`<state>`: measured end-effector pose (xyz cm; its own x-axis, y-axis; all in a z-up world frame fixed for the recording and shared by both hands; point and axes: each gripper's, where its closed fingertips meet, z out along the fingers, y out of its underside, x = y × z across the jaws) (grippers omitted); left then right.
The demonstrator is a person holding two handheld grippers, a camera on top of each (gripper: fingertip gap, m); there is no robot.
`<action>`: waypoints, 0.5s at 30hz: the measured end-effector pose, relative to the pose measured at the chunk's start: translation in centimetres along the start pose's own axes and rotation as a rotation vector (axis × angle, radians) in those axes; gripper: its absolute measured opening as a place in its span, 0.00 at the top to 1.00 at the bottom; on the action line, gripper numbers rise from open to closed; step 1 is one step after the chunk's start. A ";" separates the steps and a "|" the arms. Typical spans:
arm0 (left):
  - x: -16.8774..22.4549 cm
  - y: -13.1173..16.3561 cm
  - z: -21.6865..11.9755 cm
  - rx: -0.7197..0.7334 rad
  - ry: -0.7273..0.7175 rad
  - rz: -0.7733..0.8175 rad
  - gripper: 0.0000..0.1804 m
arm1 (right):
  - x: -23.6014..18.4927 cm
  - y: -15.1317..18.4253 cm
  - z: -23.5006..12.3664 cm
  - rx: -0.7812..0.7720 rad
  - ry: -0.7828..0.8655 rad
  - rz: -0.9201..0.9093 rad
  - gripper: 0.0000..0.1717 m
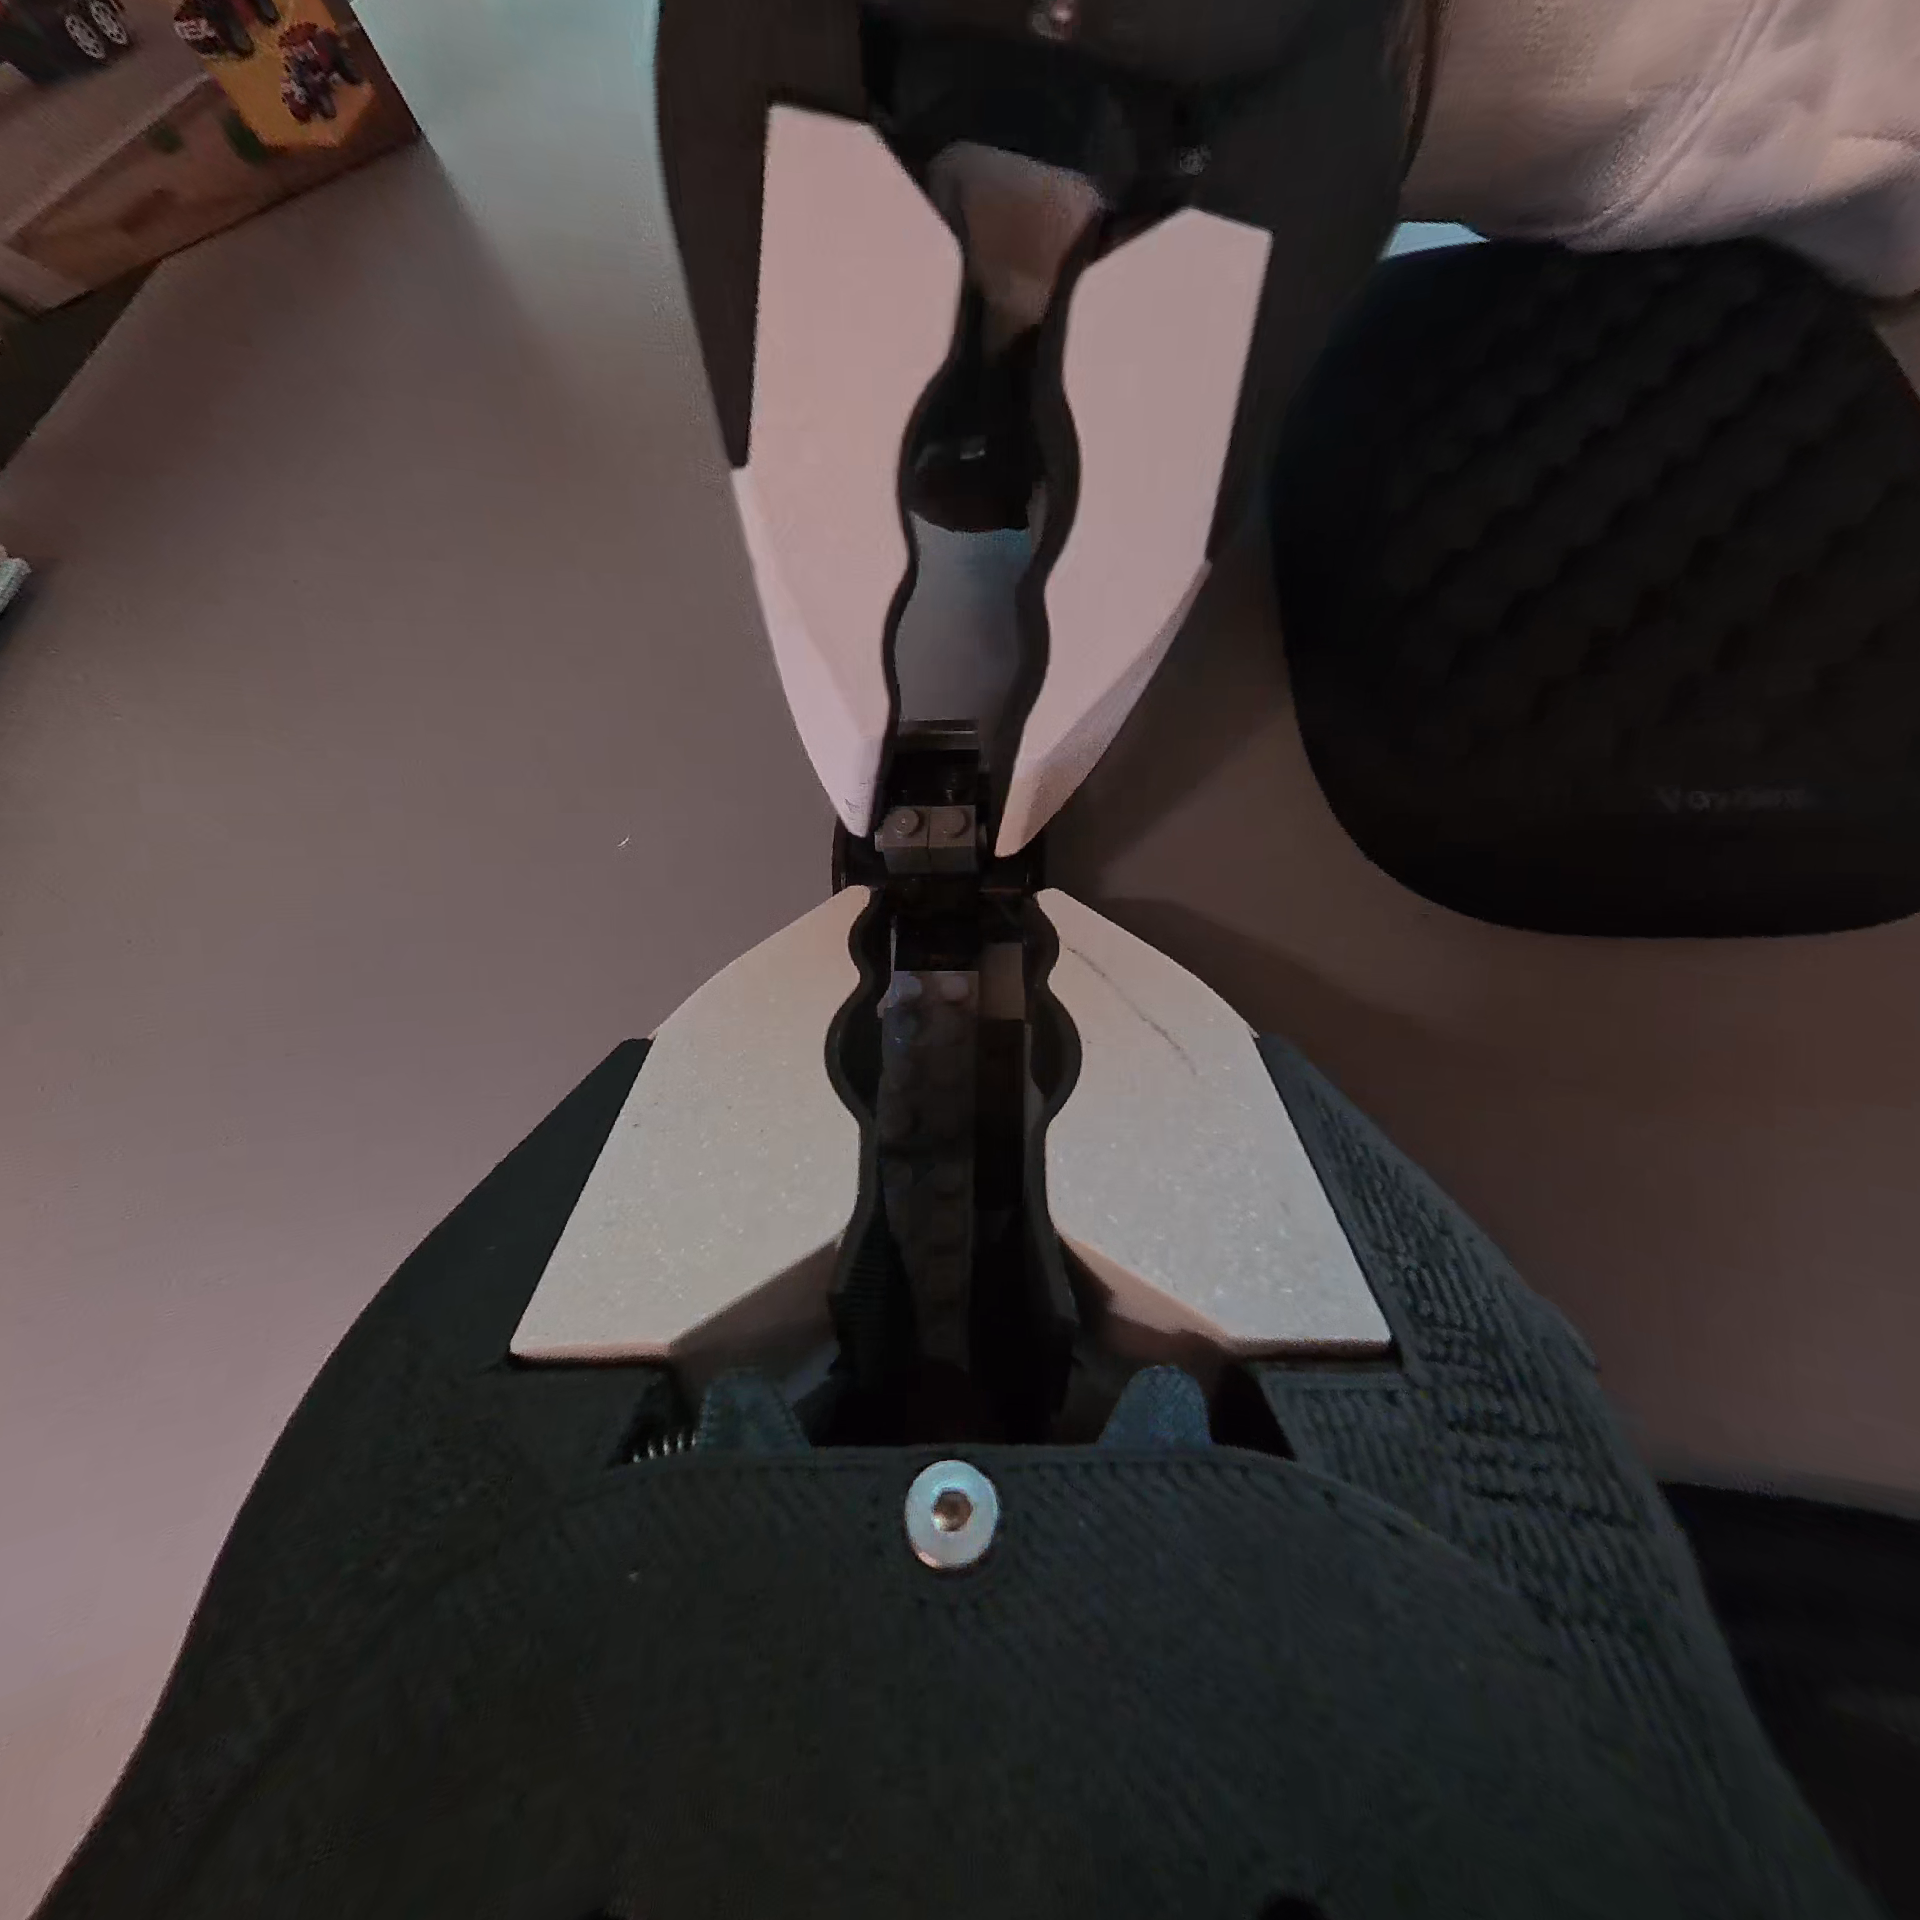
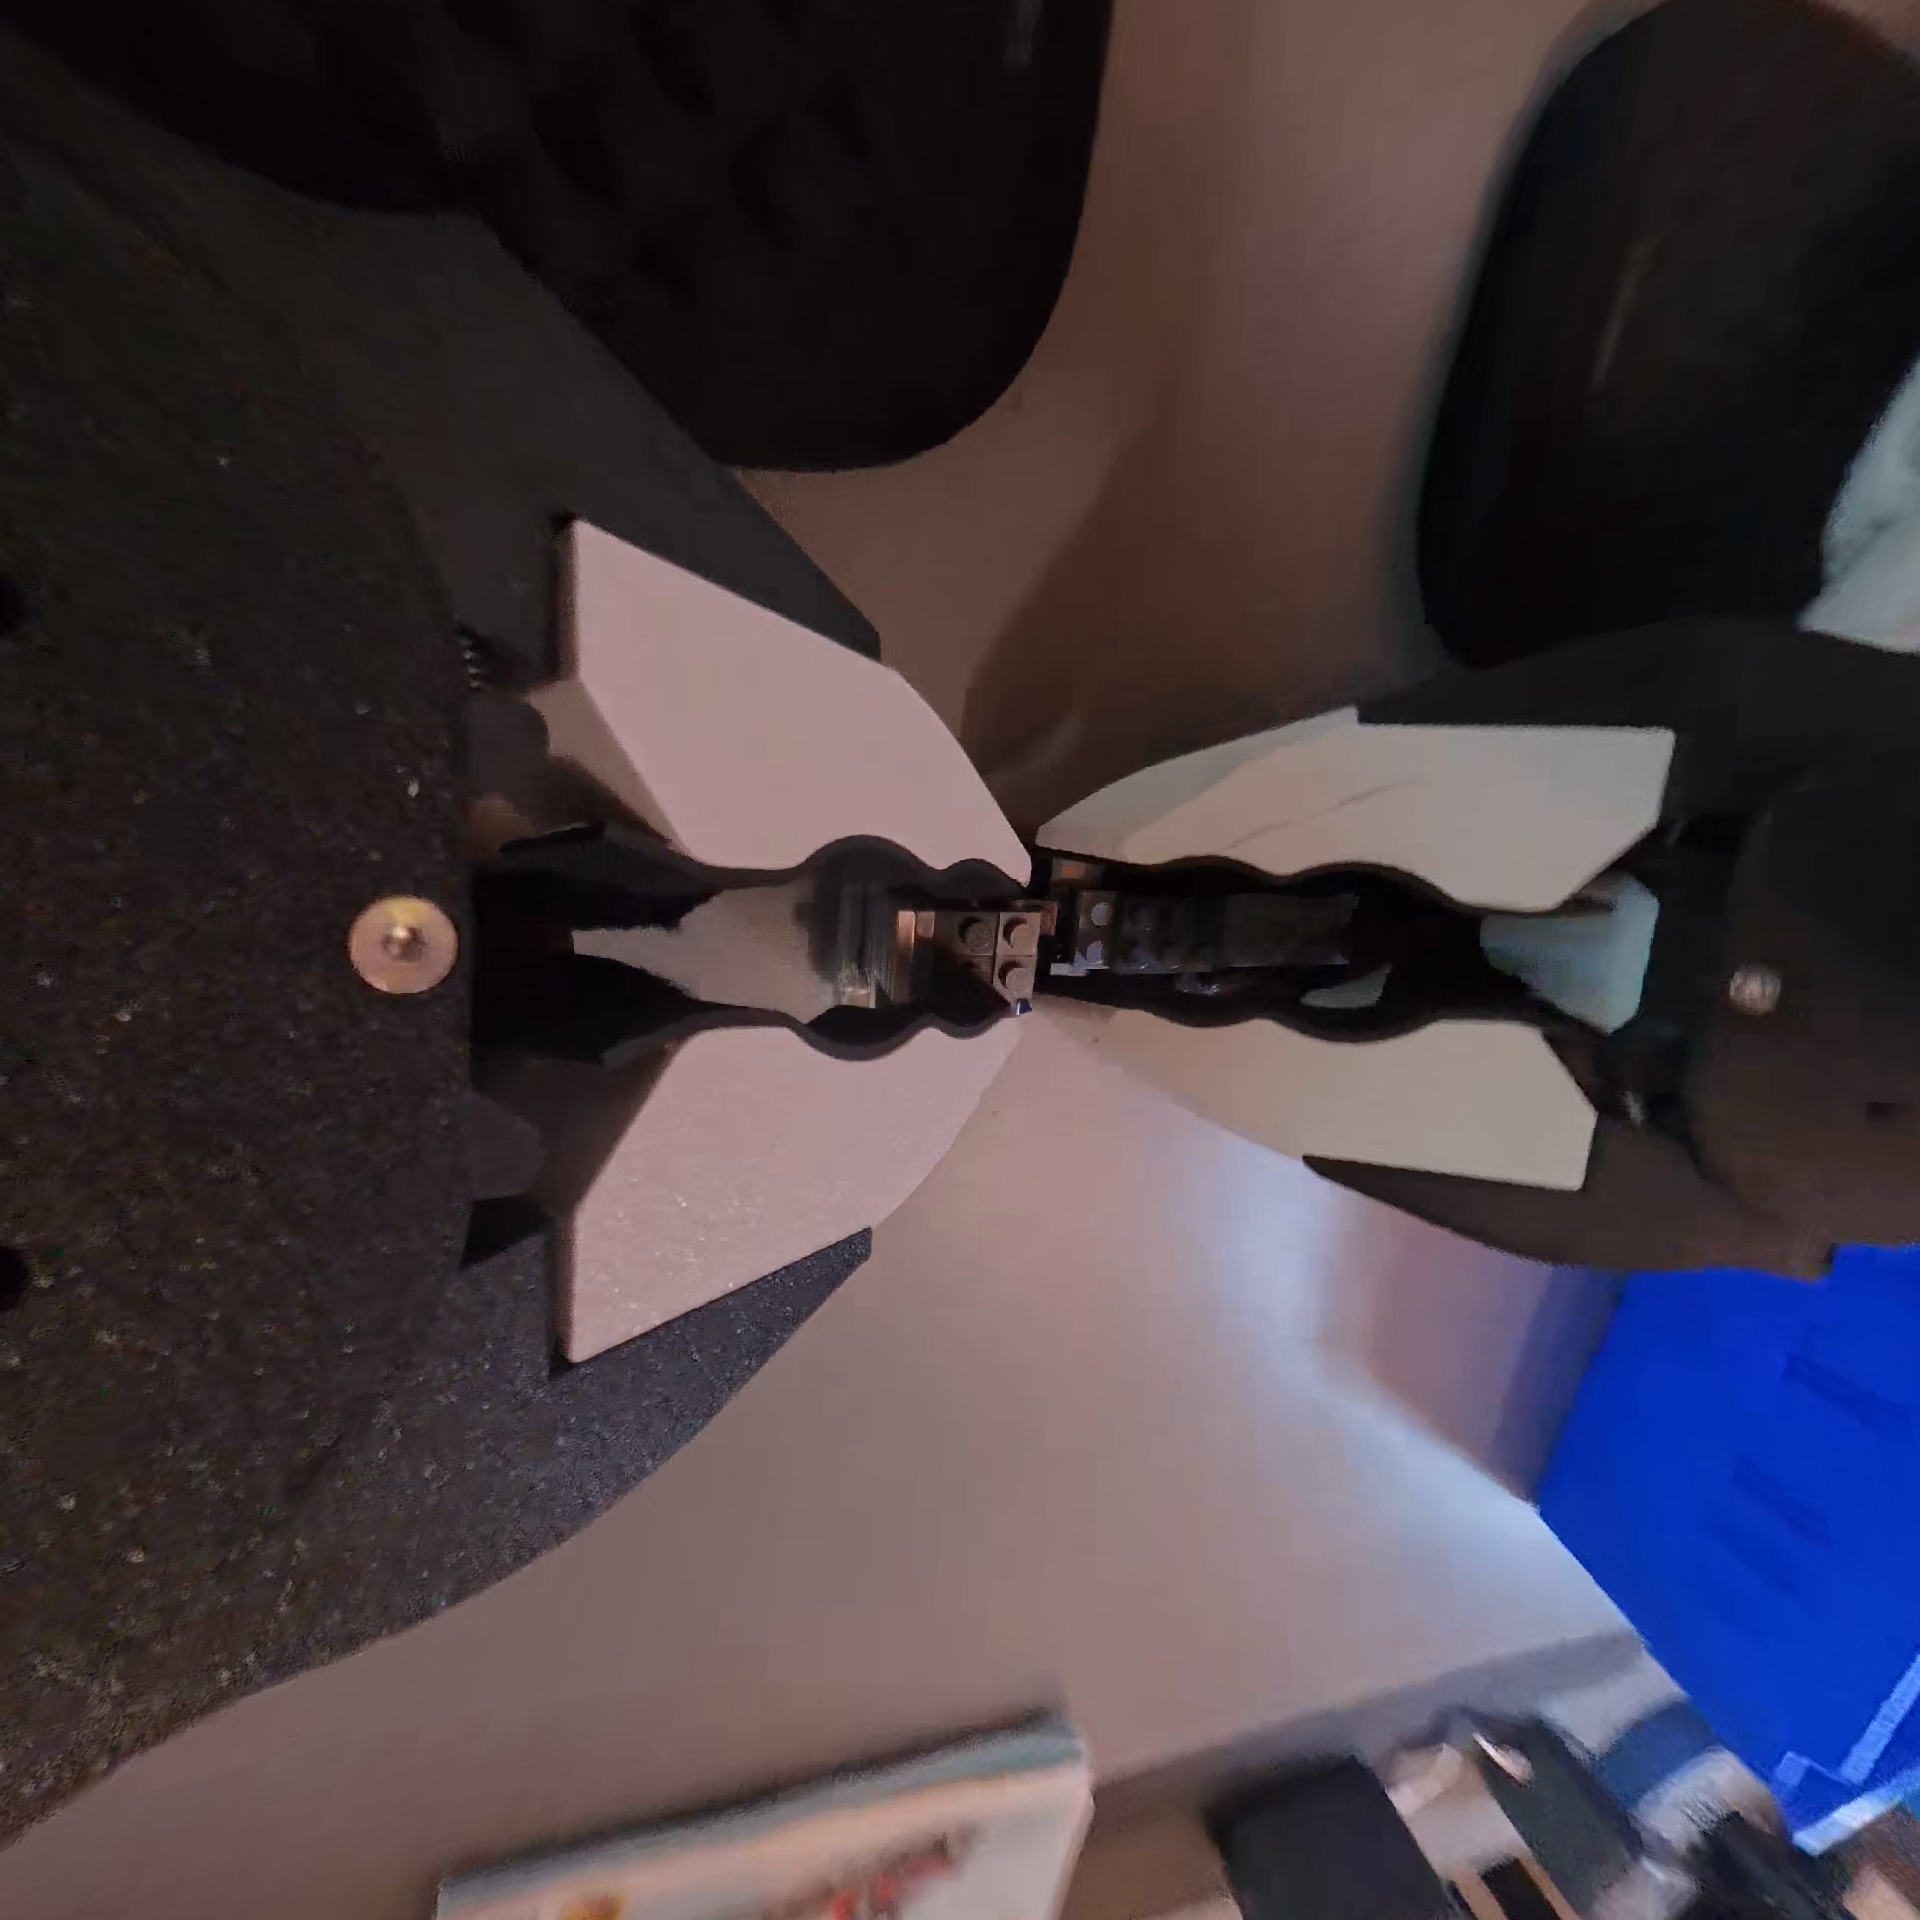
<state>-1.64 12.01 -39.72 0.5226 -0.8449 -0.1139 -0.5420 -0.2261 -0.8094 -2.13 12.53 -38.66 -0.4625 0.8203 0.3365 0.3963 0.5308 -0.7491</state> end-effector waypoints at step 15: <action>0.2 0.0 -0.1 0.004 0.016 0.009 0.86 | -0.4 -0.1 0.5 0.039 -0.160 0.226 0.89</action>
<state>-1.57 11.79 -39.72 0.5070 -0.8546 -0.1125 -0.5443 -0.2162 -0.8106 -2.41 12.06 -39.03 -0.4866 0.8711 0.0660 0.4745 0.3269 -0.8173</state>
